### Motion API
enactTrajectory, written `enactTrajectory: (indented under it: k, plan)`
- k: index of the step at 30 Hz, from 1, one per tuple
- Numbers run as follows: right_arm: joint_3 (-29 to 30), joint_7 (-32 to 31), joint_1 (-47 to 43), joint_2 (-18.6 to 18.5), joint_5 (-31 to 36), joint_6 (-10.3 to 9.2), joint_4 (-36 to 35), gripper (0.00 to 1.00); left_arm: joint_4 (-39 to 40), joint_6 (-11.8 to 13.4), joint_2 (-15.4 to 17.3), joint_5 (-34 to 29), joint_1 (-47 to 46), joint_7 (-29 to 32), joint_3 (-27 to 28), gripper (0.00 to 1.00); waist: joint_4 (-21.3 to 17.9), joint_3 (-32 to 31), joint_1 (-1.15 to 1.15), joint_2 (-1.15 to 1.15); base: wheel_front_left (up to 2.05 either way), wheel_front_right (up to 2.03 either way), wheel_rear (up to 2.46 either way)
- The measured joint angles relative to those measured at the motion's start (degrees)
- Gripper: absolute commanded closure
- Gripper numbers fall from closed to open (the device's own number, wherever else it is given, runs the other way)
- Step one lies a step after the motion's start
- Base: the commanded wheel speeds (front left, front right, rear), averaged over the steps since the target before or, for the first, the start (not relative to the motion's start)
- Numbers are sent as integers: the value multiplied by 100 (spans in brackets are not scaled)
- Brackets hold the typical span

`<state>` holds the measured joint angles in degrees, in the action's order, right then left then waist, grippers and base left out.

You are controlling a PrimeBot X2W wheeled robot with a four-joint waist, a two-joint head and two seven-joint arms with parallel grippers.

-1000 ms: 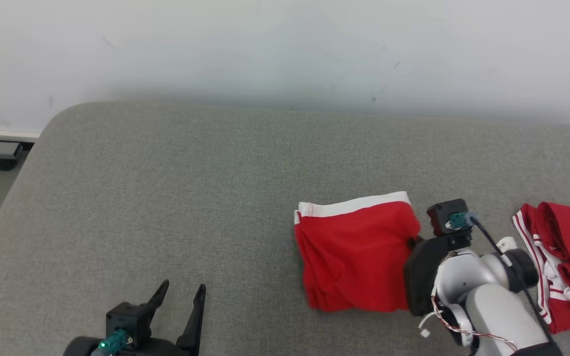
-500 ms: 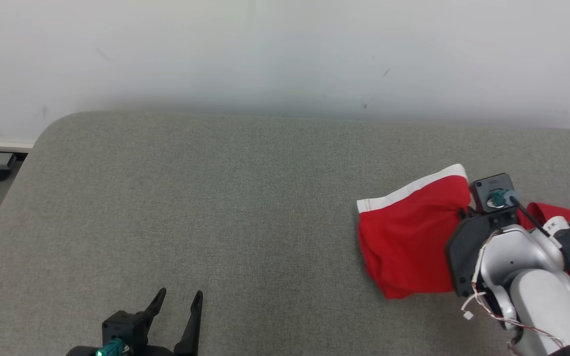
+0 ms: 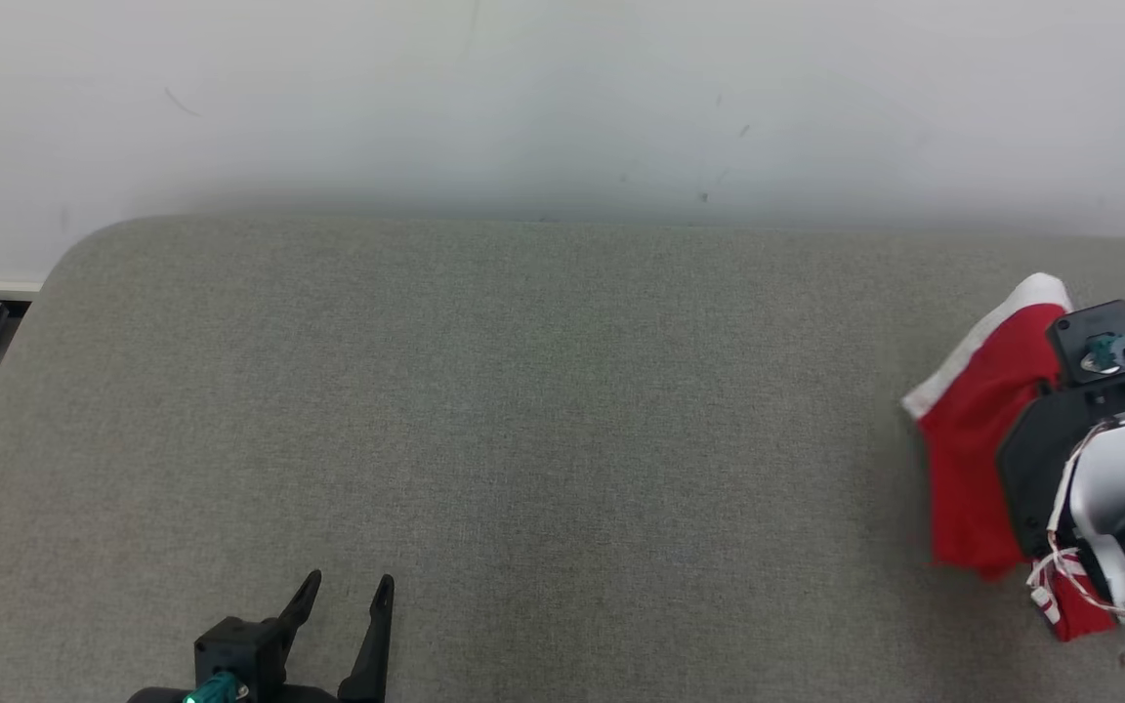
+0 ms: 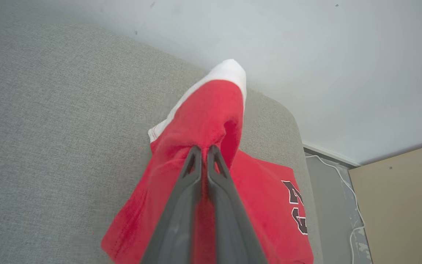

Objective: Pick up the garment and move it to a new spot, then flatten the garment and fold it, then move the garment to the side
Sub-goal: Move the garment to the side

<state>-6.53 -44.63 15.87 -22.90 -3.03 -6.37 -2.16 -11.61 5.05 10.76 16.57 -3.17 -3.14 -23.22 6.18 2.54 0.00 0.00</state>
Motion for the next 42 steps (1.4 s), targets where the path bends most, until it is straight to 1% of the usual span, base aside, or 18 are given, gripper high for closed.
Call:
enactTrajectory:
  k: [4, 7, 16, 23, 26, 31, 36, 39, 42]
  plan:
    - [100, -132, 2, -138, 15, 76, -69, 100, 3, 0, 16, 0, 1, -7, 11, 0, -31, 28, 0, 0, 0, 0, 0]
    - [146, -213, -7, -141, 9, 81, -146, 100, 3, -1, 21, 0, -3, -26, 10, 0, -61, 62, 0, 0, 0, 0, 0]
    - [-29, -307, 12, 136, -204, 91, -338, 100, 7, -3, 70, -8, -13, -24, 2, 0, -160, 99, 0, 0, 0, 0, 0]
    - [178, -378, -54, 53, -219, 82, -318, 100, 78, -4, 151, -26, -52, -16, -9, 0, -244, 136, 0, 0, 0, 0, 0]
    - [382, -376, -135, -71, -218, 75, -296, 100, 110, -4, 185, -43, -52, 8, -10, 0, -308, 168, 0, 0, 0, 0, 0]
    - [613, -366, -166, -140, -197, 30, -258, 100, 164, -9, 194, -52, -53, 42, -30, 0, -392, 220, 0, 0, 0, 0, 0]
    - [815, -241, -221, -148, -186, 23, -91, 100, 236, -45, 272, -98, -58, 90, -46, 0, -485, 315, 0, 0, 0, 0, 0]
    - [922, -151, -215, -169, -138, -21, 31, 100, 301, -55, 336, -129, -66, 143, -69, 0, -533, 385, 0, 0, 0, 0, 0]
    - [1042, -44, -142, -207, -11, -26, 81, 100, 358, -56, 375, -154, -83, 199, -102, 0, -567, 460, 0, 0, 0, 0, 0]
